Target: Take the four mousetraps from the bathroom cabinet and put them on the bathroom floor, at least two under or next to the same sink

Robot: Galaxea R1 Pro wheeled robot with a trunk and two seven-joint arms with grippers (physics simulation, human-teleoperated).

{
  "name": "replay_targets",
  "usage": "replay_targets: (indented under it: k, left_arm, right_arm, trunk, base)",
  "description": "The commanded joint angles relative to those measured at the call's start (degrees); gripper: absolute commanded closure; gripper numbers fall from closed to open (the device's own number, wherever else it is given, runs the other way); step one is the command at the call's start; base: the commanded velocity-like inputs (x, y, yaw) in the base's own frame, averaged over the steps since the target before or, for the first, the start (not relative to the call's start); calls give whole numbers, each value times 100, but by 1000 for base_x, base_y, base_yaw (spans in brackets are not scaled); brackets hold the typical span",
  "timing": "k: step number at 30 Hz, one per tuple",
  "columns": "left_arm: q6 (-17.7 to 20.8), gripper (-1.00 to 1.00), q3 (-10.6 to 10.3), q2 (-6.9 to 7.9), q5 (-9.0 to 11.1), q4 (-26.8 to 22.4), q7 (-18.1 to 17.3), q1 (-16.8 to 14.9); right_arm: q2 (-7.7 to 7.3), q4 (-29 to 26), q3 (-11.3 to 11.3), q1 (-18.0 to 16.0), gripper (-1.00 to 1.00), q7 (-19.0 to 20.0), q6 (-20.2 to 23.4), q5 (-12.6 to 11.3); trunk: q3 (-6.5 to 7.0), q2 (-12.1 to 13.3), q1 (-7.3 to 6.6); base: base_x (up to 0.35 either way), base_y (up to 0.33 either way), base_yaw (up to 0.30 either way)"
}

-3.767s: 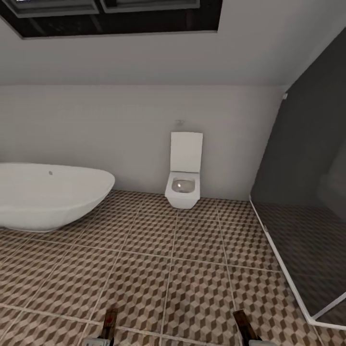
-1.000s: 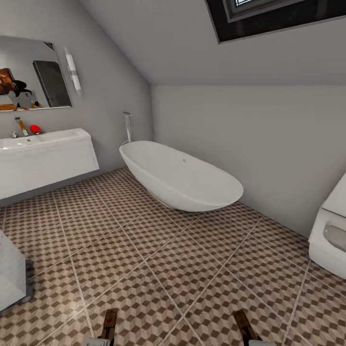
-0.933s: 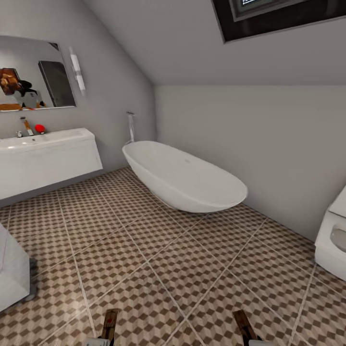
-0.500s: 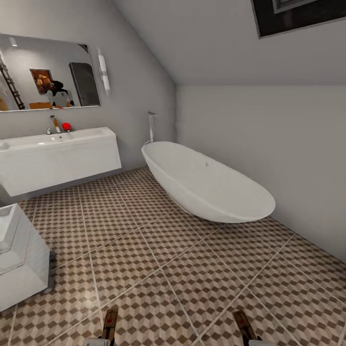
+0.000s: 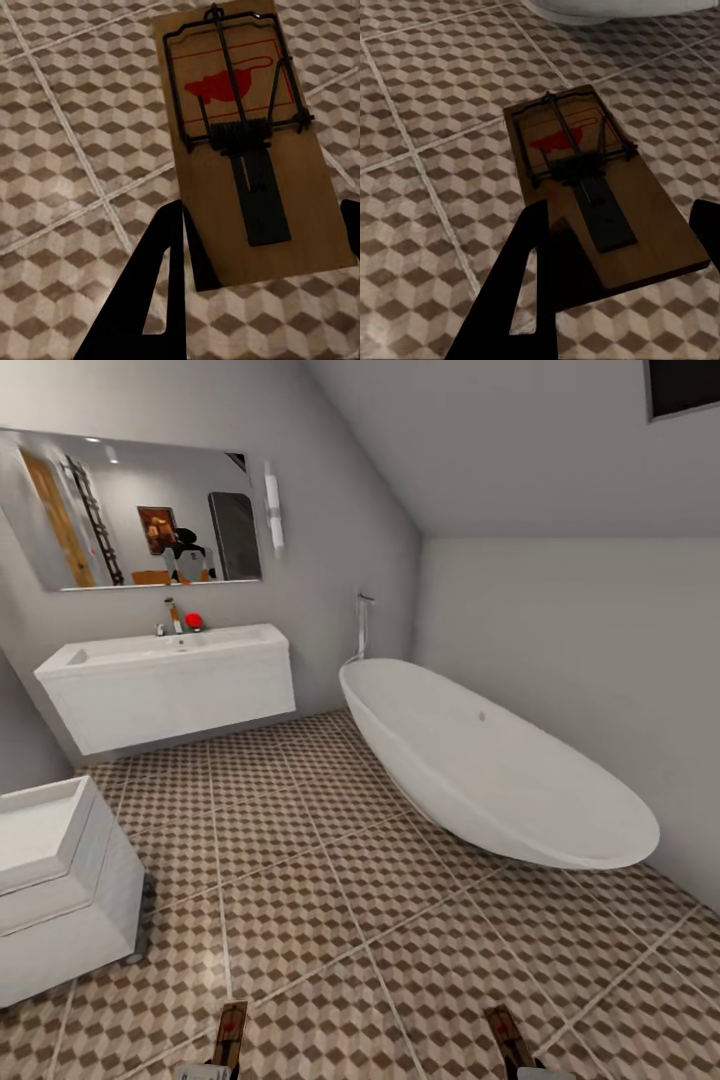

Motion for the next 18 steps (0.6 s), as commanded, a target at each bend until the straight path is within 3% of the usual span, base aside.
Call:
replay_targets:
  k: [1,18]
  left_arm:
    - [-20,100,-31,-5,45,18,-15,-7]
    - [-20,100,-31,-7,48,18,-15,-7]
  right_arm:
    - [-4,1,35,-2,100,-43,-14,-19]
    - [-7,1,35,-2,100,-43,-14,-19]
  trunk:
    - [-5,-2,3]
    - [-5,-2,3]
  base:
    - [300,0,282]
    - [304,0,282]
